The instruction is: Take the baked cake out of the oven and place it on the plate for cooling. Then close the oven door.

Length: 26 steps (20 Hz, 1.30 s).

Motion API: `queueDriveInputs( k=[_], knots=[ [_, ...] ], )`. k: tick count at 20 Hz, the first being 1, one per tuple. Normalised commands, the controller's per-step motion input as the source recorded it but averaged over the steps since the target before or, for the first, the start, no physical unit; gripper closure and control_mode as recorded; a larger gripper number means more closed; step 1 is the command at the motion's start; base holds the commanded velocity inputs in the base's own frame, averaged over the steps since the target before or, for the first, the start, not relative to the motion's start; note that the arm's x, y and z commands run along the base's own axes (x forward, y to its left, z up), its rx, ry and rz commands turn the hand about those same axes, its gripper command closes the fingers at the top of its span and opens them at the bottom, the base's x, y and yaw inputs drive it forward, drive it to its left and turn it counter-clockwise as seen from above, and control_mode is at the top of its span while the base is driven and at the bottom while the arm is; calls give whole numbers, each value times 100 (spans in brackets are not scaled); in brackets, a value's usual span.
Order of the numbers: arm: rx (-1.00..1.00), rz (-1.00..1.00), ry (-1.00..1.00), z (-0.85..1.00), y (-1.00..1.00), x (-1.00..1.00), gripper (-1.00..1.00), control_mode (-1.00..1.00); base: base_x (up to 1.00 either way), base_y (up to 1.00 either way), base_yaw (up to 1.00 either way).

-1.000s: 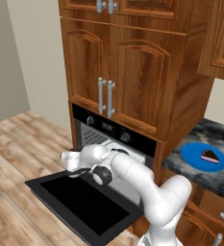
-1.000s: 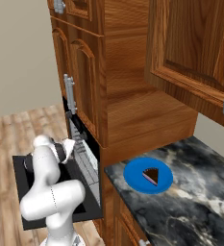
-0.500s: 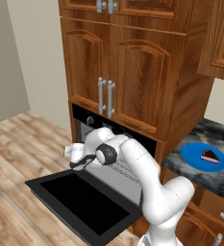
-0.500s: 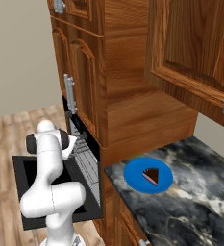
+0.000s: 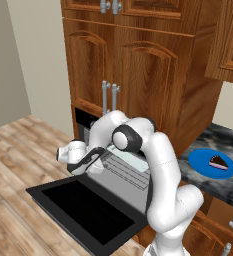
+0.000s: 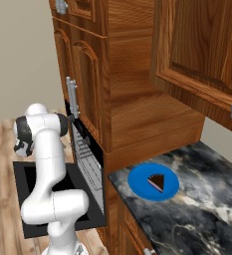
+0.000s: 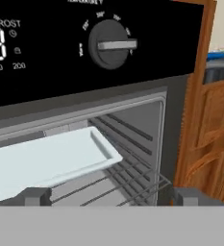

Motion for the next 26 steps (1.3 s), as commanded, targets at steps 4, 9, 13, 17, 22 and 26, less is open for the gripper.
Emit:
queueDriveInputs(
  k=[4, 9, 13, 17, 22, 26],
  knots=[
    [11, 20, 17, 90, 59, -100, -100, -100, 0, 0, 0],
    [9, 18, 19, 75, 63, -100, -100, -100, 0, 0, 0],
    [6, 16, 16, 57, 53, -100, -100, -100, 0, 0, 0],
    [5, 14, 20, 62, 36, -100, -100, -100, 0, 0, 0],
    [0, 7, 28, 7, 74, -91, -100, -100, 0, 0, 0],
    [0, 3, 21, -18, 94, -73, -100, -100, 0, 0, 0]
  ],
)
